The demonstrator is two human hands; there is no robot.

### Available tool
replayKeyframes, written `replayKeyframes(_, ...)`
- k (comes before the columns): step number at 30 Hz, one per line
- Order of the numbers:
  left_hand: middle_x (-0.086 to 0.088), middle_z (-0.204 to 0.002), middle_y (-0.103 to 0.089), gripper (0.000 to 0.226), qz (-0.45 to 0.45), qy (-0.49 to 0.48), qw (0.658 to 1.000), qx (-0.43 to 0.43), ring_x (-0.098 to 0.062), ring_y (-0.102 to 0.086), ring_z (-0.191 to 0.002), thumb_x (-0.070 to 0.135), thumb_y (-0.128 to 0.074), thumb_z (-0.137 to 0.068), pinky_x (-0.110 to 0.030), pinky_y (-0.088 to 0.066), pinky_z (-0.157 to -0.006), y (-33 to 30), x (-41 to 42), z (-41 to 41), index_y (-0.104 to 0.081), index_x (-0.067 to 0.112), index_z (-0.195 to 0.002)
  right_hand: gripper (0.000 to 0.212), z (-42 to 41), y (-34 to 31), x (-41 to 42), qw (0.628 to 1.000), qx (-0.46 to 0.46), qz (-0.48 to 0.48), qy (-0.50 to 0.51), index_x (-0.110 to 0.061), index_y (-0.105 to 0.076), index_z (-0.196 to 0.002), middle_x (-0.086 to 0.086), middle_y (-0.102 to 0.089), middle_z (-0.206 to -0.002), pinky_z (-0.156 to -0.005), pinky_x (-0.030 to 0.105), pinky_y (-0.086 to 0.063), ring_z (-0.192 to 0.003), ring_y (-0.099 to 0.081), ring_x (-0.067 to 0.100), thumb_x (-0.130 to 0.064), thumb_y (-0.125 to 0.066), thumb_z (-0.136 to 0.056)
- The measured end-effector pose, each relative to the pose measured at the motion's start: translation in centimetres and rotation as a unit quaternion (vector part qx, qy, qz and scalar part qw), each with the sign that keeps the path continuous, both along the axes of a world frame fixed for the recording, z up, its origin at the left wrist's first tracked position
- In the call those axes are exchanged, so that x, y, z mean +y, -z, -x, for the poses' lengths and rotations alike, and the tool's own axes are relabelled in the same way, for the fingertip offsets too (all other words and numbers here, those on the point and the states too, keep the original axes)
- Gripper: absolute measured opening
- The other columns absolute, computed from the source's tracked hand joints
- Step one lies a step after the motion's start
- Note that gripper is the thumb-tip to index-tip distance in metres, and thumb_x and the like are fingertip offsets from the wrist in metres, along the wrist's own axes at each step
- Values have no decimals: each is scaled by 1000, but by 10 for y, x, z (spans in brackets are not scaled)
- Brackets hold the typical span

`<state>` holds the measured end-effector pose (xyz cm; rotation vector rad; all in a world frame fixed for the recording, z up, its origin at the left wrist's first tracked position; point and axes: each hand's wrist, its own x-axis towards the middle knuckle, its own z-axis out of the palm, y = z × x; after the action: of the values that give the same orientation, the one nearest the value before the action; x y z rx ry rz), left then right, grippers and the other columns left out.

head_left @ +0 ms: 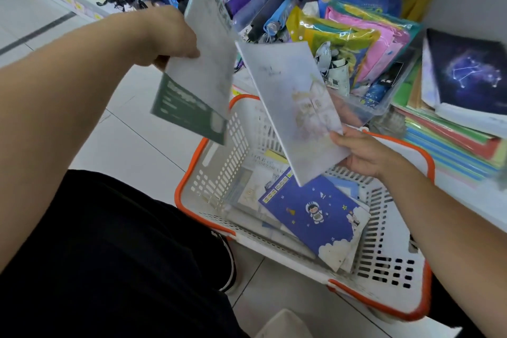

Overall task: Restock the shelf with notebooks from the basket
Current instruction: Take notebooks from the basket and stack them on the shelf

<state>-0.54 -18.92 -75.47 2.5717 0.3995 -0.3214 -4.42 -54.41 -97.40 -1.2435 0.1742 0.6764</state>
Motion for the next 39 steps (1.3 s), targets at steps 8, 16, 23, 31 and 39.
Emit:
replayKeyframes(8,-1,-97,-77,36,422,-30,905,-49,-20,-74,-88,44,-47,-100,-34,-61,-70,-9,-29,9,-62,15,-113,36,-21,-96,70,990,-133,-7,36,-24,-61,-131,2,-69,-127,-87,40,-60,-113,-68,20,-23,-59,-95)
replayKeyframes(16,5,-76,-77,55,498,-101,846,-163,-18,-74,-67,68,-39,-92,-28,-55,-46,-40,-46,5,-68,21,-88,56,-22,-185,74,965,-256,-27,44,-21,-46,-144,0,-64,-136,-99,36,-53,-121,-63,19,4,-53,-95)
replayKeyframes(23,-6,-96,-75,31,597,-4,789,-146,-23,-71,-73,12,-56,-92,-28,-56,-60,-62,-81,4,-63,11,-122,58,-22,-262,29,961,-271,44,8,-24,-50,-142,1,-67,-131,-97,39,-54,-118,-66,22,5,-60,-92)
replayKeyframes(31,-1,-82,-74,27,626,64,762,-154,-23,-70,-60,20,-62,-93,-29,-53,-45,-105,-157,6,-56,18,-119,63,-9,-316,-25,888,-397,18,231,-24,-52,-143,0,-67,-131,-107,48,-48,-122,-63,21,14,-53,-92)
replayKeyframes(39,2,-67,-41,26,527,151,810,-206,-7,-35,-45,-3,-42,-100,-18,-28,-37,-152,-229,-44,-59,15,-95,46,-43,-347,-77,827,-394,73,394,-13,-51,-139,3,-66,-129,-106,46,-49,-118,-64,21,5,-55,-97)
